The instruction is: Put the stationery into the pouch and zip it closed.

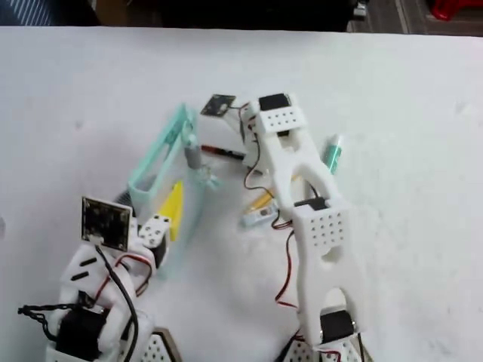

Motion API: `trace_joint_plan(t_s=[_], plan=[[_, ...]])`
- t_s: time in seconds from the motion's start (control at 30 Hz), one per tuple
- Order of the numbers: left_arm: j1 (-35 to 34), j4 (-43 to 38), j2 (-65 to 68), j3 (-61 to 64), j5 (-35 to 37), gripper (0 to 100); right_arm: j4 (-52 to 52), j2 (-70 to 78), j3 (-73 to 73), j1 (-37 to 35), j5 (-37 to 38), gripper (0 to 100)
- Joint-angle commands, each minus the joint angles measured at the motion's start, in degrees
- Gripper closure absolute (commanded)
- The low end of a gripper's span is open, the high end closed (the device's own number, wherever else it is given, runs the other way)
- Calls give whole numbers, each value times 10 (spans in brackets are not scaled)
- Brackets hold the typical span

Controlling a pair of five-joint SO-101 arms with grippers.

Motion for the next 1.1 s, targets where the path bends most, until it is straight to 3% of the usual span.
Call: trace_joint_plan(t_s=[0.0,0.3,0.47,0.73,0.93,1.07], plan=[[5,-9,7,1,-2,838,-3,-48,-18,-31,4,758],[5,-9,7,1,-2,838,-73,-8,-18,-55,1,847],[5,-9,7,1,0,836,-74,15,-33,-54,0,992],[5,-2,7,-3,2,741,-67,-4,-67,-33,-7,982],[5,4,7,-4,4,744,-51,-51,-197,41,-129,982],[5,12,7,-13,55,743,12,-92,-305,79,-195,982]])
